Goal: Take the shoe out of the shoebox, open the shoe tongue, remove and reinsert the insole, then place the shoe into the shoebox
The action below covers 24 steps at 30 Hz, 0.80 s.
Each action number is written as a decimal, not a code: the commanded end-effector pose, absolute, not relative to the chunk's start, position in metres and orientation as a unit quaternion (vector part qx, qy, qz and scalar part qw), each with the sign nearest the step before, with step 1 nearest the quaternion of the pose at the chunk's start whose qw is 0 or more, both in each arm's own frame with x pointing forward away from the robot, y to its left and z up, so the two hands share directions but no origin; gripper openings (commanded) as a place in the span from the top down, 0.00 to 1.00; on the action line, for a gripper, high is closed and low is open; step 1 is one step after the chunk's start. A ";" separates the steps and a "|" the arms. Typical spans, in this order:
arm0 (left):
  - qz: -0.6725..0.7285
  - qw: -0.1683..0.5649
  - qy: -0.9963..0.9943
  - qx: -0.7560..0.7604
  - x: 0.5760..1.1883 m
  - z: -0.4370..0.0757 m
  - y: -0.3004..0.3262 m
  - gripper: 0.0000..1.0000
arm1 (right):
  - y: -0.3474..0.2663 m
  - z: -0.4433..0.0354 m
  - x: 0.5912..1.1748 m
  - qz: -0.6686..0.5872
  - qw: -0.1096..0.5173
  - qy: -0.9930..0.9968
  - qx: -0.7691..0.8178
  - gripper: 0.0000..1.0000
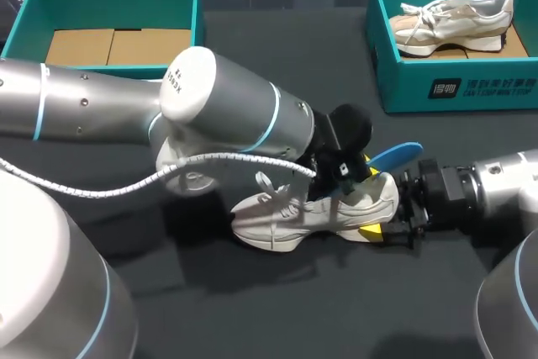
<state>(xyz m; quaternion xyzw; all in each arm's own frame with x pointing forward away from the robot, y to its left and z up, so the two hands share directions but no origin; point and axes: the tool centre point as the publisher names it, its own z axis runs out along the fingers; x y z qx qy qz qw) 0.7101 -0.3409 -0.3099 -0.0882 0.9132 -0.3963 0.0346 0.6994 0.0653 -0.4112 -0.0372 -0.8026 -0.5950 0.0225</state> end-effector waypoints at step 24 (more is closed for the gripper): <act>-0.390 -0.073 0.916 -0.057 0.694 -0.227 -0.364 1.00 | 0.067 -0.411 0.699 -0.594 0.022 -0.803 -0.037 1.00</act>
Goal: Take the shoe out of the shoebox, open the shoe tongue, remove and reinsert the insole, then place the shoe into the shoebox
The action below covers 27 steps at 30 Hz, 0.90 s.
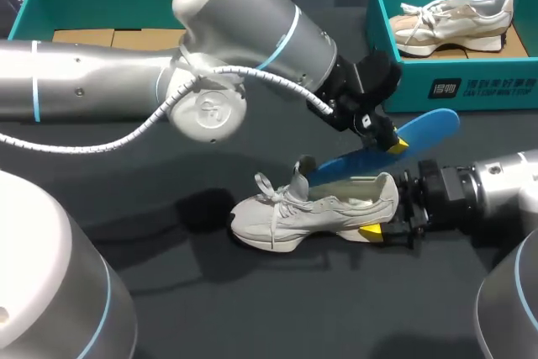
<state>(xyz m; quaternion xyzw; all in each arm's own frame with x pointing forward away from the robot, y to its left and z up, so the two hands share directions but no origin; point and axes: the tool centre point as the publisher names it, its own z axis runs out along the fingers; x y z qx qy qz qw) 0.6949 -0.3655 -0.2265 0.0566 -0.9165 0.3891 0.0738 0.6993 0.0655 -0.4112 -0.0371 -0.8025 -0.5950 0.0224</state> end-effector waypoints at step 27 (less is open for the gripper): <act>0.563 0.134 -0.800 0.159 0.693 -0.097 -0.295 1.00 | 0.067 -0.411 0.699 -0.594 0.022 -0.803 -0.037 1.00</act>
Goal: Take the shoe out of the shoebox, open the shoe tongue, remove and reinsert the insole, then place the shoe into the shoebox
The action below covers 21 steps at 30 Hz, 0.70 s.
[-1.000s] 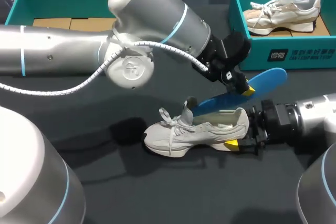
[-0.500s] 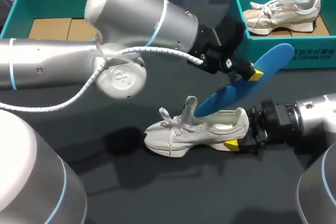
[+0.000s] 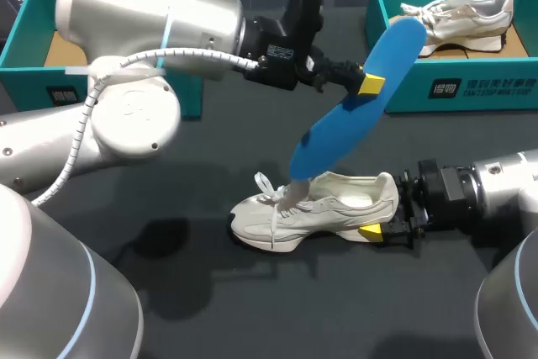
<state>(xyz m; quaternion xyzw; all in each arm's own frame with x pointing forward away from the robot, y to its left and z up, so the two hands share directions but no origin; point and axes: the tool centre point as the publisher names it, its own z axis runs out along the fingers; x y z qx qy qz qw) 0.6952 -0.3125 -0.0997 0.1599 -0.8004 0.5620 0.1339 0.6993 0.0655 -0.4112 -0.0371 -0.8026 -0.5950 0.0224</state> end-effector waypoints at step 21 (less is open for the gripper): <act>0.612 0.150 -0.738 0.241 0.670 -0.053 -0.244 1.00 | 0.067 -0.411 0.699 -0.594 0.022 -0.803 -0.037 1.00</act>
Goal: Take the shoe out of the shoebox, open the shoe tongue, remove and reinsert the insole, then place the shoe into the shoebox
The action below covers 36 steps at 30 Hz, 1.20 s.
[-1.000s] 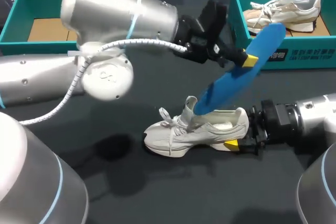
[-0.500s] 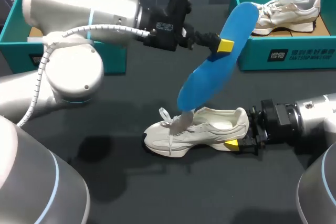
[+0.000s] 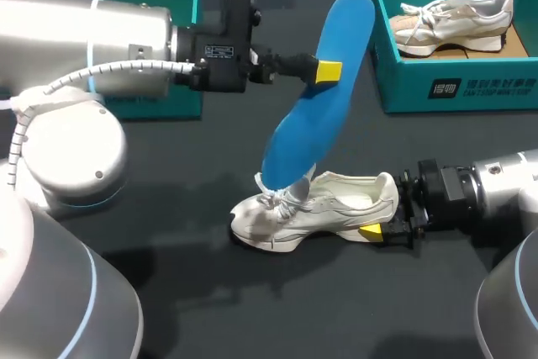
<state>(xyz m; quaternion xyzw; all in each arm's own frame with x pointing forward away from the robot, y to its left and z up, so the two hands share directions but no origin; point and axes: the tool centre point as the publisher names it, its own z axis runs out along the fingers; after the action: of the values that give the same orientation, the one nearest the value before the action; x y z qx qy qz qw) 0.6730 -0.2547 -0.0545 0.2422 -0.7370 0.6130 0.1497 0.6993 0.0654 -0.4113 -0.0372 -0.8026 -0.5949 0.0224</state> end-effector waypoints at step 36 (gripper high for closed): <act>0.659 0.191 -0.685 0.245 0.612 -0.044 -0.220 1.00 | 0.067 -0.411 0.699 -0.594 0.022 -0.803 -0.037 1.00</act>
<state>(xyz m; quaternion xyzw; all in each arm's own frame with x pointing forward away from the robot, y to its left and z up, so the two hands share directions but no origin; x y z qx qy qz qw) 0.6156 -0.2210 -0.0409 0.2456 -0.6878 0.6555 0.1920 0.6993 0.0655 -0.4113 -0.0372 -0.8026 -0.5949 0.0224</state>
